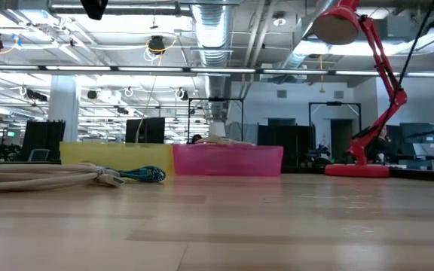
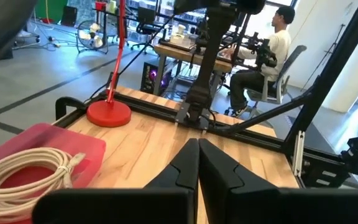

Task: Pick & Place USB Port
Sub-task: Put the blue charger cable into the yellow bin

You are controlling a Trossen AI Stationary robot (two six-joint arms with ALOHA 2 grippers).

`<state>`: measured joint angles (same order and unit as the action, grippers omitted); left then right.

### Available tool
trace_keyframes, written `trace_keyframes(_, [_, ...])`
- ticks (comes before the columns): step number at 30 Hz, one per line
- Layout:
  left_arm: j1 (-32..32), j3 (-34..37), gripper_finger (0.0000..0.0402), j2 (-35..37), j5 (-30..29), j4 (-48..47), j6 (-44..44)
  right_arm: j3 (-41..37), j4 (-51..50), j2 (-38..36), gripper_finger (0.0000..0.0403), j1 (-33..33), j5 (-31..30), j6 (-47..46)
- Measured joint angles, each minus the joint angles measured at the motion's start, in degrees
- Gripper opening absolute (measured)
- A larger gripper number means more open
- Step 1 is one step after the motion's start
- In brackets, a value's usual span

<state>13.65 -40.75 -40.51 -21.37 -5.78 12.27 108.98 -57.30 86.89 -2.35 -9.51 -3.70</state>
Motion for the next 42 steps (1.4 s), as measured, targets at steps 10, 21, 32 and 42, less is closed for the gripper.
trace_keyframes(10, [0.0, 0.0, 0.0008, 0.0, 2.59, -0.01, -0.04, -31.48, 24.8, -19.66, 0.0001, 6.81, -0.84, -5.87])
trace_keyframes(21, [0.0, 0.0, 0.0007, -0.16, 3.12, -9.66, -1.33, -54.74, 41.34, -36.91, 0.0001, 14.65, -12.32, -14.74])
trace_keyframes(32, [-0.16, -0.02, 0.0008, -5.77, 3.61, -15.9, -5.93, -63.44, 41.46, -41.14, 0.0001, 18.25, -16.6, -26.45])
trace_keyframes(42, [-0.44, -0.02, 0.0014, -10.67, 5.25, -22.31, -6.11, -64.29, 41.51, -41.14, 0.0001, 18.84, -18.26, -28.35])
